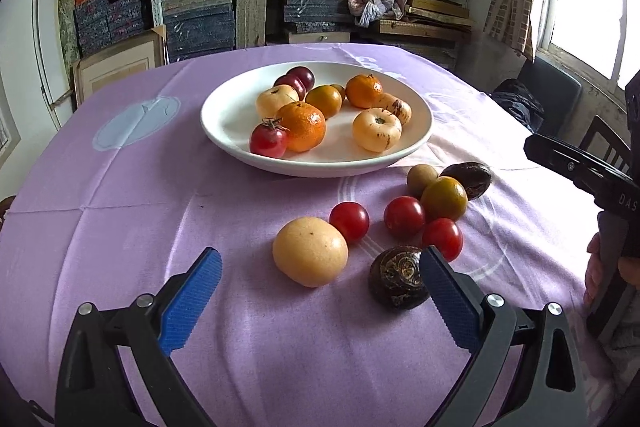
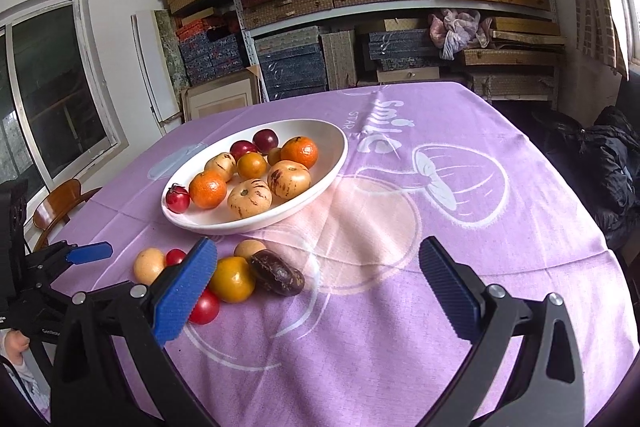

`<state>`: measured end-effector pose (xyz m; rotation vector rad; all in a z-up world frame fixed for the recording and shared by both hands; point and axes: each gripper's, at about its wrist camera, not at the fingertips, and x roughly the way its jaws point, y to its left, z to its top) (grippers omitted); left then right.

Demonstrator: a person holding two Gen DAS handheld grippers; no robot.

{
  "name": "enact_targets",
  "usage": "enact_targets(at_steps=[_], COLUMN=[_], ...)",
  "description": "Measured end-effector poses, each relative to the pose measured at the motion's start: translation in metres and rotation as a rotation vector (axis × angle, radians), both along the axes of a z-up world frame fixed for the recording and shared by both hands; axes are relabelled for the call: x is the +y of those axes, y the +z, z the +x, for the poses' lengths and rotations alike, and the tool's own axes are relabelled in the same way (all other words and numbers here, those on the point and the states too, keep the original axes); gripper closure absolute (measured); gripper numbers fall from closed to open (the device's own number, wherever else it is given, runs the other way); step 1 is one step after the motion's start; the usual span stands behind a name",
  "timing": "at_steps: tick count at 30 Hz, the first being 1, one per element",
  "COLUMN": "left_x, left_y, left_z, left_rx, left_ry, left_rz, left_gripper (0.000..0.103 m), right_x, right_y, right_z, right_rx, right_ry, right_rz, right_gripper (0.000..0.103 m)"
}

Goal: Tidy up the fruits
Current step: 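Withdraw both tools and move them toward the dark brown and purple fruits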

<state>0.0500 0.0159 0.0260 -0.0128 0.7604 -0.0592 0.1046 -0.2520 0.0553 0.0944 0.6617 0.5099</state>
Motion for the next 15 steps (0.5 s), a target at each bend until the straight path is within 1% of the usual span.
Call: enact_targets(at_steps=[3, 7, 9, 11, 13, 15], left_x=[-0.006, -0.016, -0.022, -0.025, -0.027, -0.024], left_y=[-0.004, -0.006, -0.005, -0.010, -0.017, -0.019], left_z=[0.011, 0.012, 0.014, 0.016, 0.019, 0.021], left_rx=[0.029, 0.029, 0.027, 0.045, 0.084, 0.094], left_ry=[-0.003, -0.043, -0.046, -0.043, -0.043, -0.037], left_rz=[-0.005, -0.017, 0.000, 0.022, 0.038, 0.030], left_gripper=[0.003, 0.003, 0.003, 0.003, 0.003, 0.003], right_x=[-0.004, -0.008, -0.007, -0.007, -0.007, -0.007], right_y=[-0.002, -0.004, -0.004, -0.004, -0.004, -0.004], right_z=[0.004, 0.007, 0.008, 0.007, 0.008, 0.007], right_rx=[0.022, 0.044, 0.048, 0.047, 0.049, 0.053], right_ry=[-0.013, -0.027, -0.025, -0.024, -0.025, -0.026], right_rz=[0.015, 0.026, 0.028, 0.026, 0.030, 0.030], right_gripper=[0.004, 0.004, 0.004, 0.004, 0.004, 0.004])
